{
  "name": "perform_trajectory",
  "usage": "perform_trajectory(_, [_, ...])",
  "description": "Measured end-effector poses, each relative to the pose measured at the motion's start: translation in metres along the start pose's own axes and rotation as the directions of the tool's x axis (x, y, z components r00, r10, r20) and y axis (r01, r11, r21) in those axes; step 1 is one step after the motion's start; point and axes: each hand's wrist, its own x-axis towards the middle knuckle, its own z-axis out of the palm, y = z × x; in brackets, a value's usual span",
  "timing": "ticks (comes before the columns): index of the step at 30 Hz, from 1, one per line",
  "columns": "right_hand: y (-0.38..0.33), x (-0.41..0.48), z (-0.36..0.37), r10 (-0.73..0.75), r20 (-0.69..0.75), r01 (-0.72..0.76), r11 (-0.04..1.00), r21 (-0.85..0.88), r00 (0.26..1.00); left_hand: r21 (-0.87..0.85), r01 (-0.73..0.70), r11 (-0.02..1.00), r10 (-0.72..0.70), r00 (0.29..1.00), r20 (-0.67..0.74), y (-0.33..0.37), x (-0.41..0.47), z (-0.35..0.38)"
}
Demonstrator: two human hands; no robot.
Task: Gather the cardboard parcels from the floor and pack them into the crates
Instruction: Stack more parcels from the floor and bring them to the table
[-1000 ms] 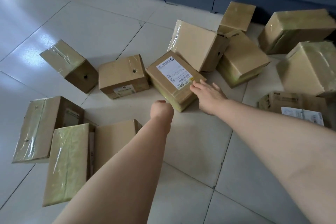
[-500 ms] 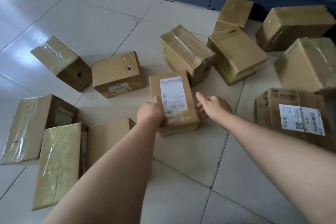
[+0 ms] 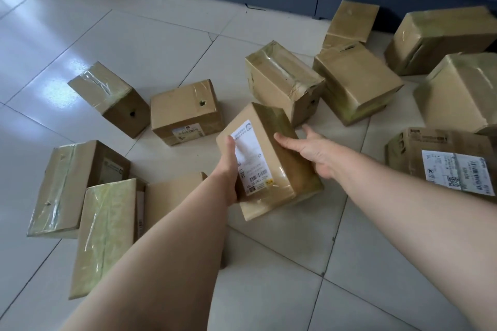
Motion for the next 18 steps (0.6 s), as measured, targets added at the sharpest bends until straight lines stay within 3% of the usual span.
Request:
perform_trajectory(3, [-0.002, -0.002, -0.002, 0.026, 0.155, -0.031, 0.999, 0.031, 0.988, -0.058, -0.068, 0.996, 0.064, 0.996, -0.057, 0.003, 0.003, -0.002])
perform_trajectory(11, [-0.012, -0.017, -0.029, -0.012, 0.181, -0.022, 0.982, 0.185, 0.983, -0.277, -0.243, 0.930, 0.227, 0.970, -0.091, 0.016, 0.006, -0.008])
perform_trajectory(13, [-0.012, -0.018, -0.029, 0.015, 0.120, -0.059, 0.928, 0.367, 0.993, -0.322, -0.244, 0.915, 0.237, 0.970, -0.061, 0.018, 0.004, -0.012])
perform_trajectory(15, [-0.009, -0.016, -0.028, 0.045, 0.029, -0.054, 0.796, 0.602, 0.999, -0.265, -0.260, 0.928, 0.273, 0.962, 0.013, 0.017, 0.001, -0.011])
perform_trajectory(16, [-0.007, -0.014, -0.027, 0.051, 0.002, -0.040, 0.755, 0.655, 0.999, -0.219, -0.273, 0.937, 0.290, 0.956, 0.049, 0.015, -0.001, -0.009])
perform_trajectory(18, [-0.005, -0.014, -0.024, 0.049, -0.033, -0.019, 0.798, 0.603, 0.998, -0.143, -0.272, 0.952, 0.285, 0.955, 0.084, 0.014, -0.004, -0.007])
